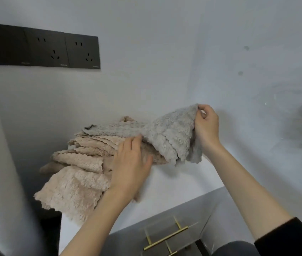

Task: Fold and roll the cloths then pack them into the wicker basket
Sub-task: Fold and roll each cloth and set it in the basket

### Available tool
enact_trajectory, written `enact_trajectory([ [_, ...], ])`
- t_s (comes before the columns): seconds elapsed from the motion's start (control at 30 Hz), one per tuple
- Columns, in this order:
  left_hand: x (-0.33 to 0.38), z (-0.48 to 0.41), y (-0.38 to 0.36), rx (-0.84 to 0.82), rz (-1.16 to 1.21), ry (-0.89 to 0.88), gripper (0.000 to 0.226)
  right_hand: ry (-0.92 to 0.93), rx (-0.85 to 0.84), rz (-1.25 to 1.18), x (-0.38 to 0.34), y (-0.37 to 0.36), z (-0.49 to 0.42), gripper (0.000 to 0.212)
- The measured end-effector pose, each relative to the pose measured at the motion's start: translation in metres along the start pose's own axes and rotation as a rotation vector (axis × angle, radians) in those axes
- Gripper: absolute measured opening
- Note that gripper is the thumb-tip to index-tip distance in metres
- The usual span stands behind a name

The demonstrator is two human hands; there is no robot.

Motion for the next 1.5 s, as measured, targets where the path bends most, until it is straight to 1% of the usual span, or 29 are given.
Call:
enact_trajectory([
  [0.07,0.01,0.001,-0.01,-0.058,0.155,-0.033,0.088,-0.049,-0.045,-0.039,0.005,0.015,0.008,0.011],
  [0.1,0.018,0.003,-0.015,-0.082,0.177,-0.071,0.095,-0.073,-0.082,-0.063,0.008,0.022,0.014,0.01],
  [0.13,0.024,0.004,-0.018,-0.097,0.171,-0.11,0.095,-0.104,-0.13,-0.09,0.011,0.025,0.021,0.01],
  [0.2,0.035,0.007,-0.027,-0.119,0.159,-0.162,0.087,-0.174,-0.244,-0.152,0.017,0.029,0.036,0.011],
  [0.23,0.038,0.008,-0.029,-0.118,0.172,-0.185,0.08,-0.212,-0.303,-0.193,0.021,0.027,0.042,0.012],
  [0.3,0.049,0.009,-0.035,-0.128,0.269,-0.238,0.055,-0.289,-0.356,-0.298,0.028,0.032,0.051,0.014],
  [0.33,0.051,0.009,-0.038,-0.17,0.368,-0.232,0.044,-0.309,-0.342,-0.327,0.032,0.038,0.052,0.015],
  [0.4,0.05,0.011,-0.051,-0.336,0.647,-0.107,0.036,-0.331,-0.234,-0.315,0.044,0.058,0.05,0.016],
  [0.47,0.05,0.019,-0.063,-0.506,0.934,0.091,0.03,-0.371,-0.113,-0.246,0.062,0.079,0.049,0.016],
  [0.5,0.05,0.024,-0.069,-0.578,1.065,0.199,0.028,-0.397,-0.091,-0.204,0.073,0.084,0.051,0.016],
  [0.57,0.053,0.037,-0.083,-0.708,1.285,0.406,0.025,-0.455,-0.128,-0.122,0.092,0.082,0.06,0.013],
  [0.63,0.058,0.049,-0.091,-0.819,1.406,0.543,0.028,-0.496,-0.217,-0.022,0.11,0.075,0.07,0.01],
  [0.7,0.062,0.061,-0.095,-0.931,1.452,0.633,0.037,-0.501,-0.302,0.031,0.118,0.066,0.077,0.01],
  [0.77,0.066,0.069,-0.097,-1.015,1.491,0.684,0.045,-0.505,-0.333,0.031,0.124,0.061,0.079,0.011],
  [0.83,0.072,0.071,-0.097,-1.048,1.566,0.698,0.051,-0.534,-0.326,0.027,0.13,0.063,0.079,0.019],
  [0.9,0.074,0.069,-0.097,-1.047,1.658,0.697,0.062,-0.576,-0.323,-0.01,0.136,0.064,0.083,0.031],
  [0.93,0.072,0.067,-0.096,-1.026,1.689,0.7,0.063,-0.606,-0.312,-0.027,0.138,0.066,0.086,0.034],
  [0.97,0.069,0.064,-0.096,-0.986,1.706,0.701,0.058,-0.636,-0.29,-0.049,0.141,0.069,0.088,0.036],
  [1.03,0.058,0.052,-0.092,-0.858,1.739,0.706,0.048,-0.706,-0.239,-0.165,0.149,0.074,0.09,0.041],
  [1.07,0.048,0.044,-0.089,-0.758,1.742,0.715,0.044,-0.744,-0.229,-0.245,0.15,0.073,0.091,0.04],
  [1.1,0.037,0.034,-0.086,-0.647,1.72,0.715,0.038,-0.776,-0.214,-0.316,0.15,0.073,0.092,0.034],
  [1.13,0.024,0.025,-0.081,-0.538,1.649,0.7,0.033,-0.801,-0.189,-0.356,0.151,0.075,0.091,0.029],
  [1.17,0.011,0.018,-0.075,-0.444,1.539,0.683,0.029,-0.817,-0.168,-0.383,0.152,0.076,0.091,0.029],
  [1.23,-0.012,0.009,-0.065,-0.312,1.328,0.655,0.024,-0.828,-0.176,-0.401,0.153,0.075,0.093,0.031],
  [1.27,-0.02,0.008,-0.059,-0.272,1.223,0.628,0.023,-0.824,-0.185,-0.383,0.154,0.074,0.093,0.029],
  [1.33,-0.026,0.006,-0.049,-0.248,1.036,0.536,0.019,-0.78,-0.153,-0.334,0.154,0.078,0.09,0.023],
  [1.37,-0.025,0.006,-0.046,-0.249,0.984,0.5,0.018,-0.755,-0.129,-0.312,0.153,0.081,0.088,0.02],
  [1.43,-0.025,0.006,-0.043,-0.27,0.942,0.472,0.016,-0.71,-0.102,-0.266,0.152,0.088,0.084,0.017],
  [1.5,-0.027,0.006,-0.043,-0.336,0.892,0.457,0.022,-0.654,-0.083,-0.214,0.147,0.094,0.081,0.022],
])
Point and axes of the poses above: each hand's wrist, its own z-axis away from the middle knuckle, its own y-axis out of the back of the hand, x = y × z, the point moved 10 cm from there along -z, towards the middle knuckle, and after that the axes turned 2 degrees about y, right-handed, at the moved point
